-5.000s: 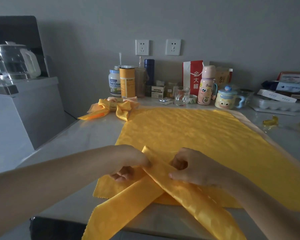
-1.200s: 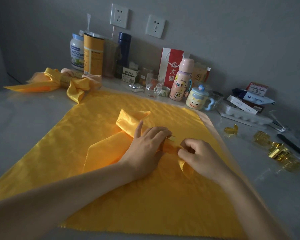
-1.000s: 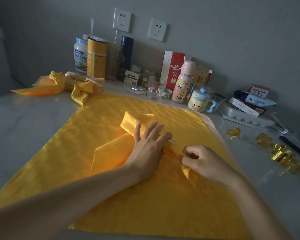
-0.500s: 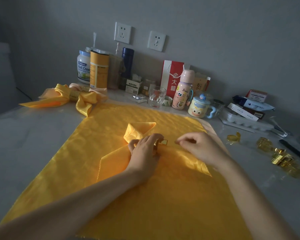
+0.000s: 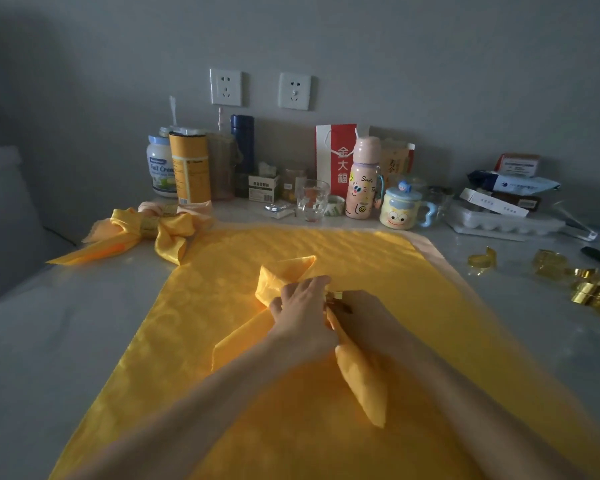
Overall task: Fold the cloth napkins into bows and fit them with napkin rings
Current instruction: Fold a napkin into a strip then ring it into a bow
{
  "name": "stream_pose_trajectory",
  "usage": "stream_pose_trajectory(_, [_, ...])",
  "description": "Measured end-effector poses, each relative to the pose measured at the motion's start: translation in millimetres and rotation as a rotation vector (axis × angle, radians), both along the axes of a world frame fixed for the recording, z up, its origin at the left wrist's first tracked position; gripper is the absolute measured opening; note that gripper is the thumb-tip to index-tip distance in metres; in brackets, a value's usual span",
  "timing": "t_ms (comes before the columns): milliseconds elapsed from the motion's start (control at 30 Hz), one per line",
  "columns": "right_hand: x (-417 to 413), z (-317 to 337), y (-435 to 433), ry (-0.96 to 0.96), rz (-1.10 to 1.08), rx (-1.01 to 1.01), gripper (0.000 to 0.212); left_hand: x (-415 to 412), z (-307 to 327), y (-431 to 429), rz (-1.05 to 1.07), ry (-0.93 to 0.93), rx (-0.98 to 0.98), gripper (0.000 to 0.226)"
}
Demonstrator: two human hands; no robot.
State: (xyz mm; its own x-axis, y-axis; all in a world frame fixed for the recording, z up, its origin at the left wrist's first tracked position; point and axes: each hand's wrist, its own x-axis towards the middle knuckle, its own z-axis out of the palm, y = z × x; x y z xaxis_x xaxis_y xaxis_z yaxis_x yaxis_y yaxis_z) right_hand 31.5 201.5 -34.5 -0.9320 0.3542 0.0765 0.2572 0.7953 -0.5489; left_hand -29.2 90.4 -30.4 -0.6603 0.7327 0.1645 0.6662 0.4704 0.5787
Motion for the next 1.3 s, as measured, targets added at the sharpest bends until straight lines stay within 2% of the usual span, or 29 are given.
stream_pose_trajectory(133, [-5, -8, -5, 0.059, -0.127, 0.082, 0.033, -46, 33, 6, 0.101, 0.061, 0.104, 0.062])
stream_pose_trajectory(200, [-4, -12, -6, 0.085, -0.168, 0.065, 0.037, -61, 32, 15, 0.131, 0.084, -0.022, 0.059])
stream_pose_trajectory(267, [-1, -14, -9, 0.097, -0.178, 0.065, 0.038, -72, 24, 23, 0.123, 0.017, -0.194, 0.068])
stream_pose_trajectory(367, [0, -16, -13, 0.141, -0.173, 0.062, 0.029, -82, 17, 31, 0.104, 0.031, -0.287, 0.077])
stream_pose_trajectory(533, [2, -16, -8, 0.313, -0.213, -0.072, 0.025, -77, 18, 27, 0.036, 0.112, -0.176, 0.041])
stream_pose_trajectory(633, [3, -16, -7, 0.352, -0.224, -0.093, 0.023, -71, 23, 14, -0.019, 0.117, -0.107, 0.035])
stream_pose_trajectory(767, [6, -13, -9, 0.351, -0.09, -0.084, 0.018, -57, 30, -8, -0.089, 0.199, -0.116, 0.032])
stream_pose_trajectory(933, [14, -9, -13, 0.345, 0.057, -0.144, 0.015, -32, 24, -20, -0.082, 0.316, -0.102, 0.014])
stream_pose_trajectory(1000, [14, -8, -13, 0.333, 0.064, -0.138, 0.017, -27, 22, -20, -0.072, 0.351, -0.113, 0.015])
stream_pose_trajectory(1200, [14, -2, -12, 0.199, 0.08, -0.038, 0.021, -27, 17, -33, -0.086, 0.275, -0.026, 0.015])
stream_pose_trajectory(1300, [17, -4, -14, 0.209, 0.127, -0.007, 0.018, -25, 18, -42, -0.144, 0.198, -0.079, 0.041])
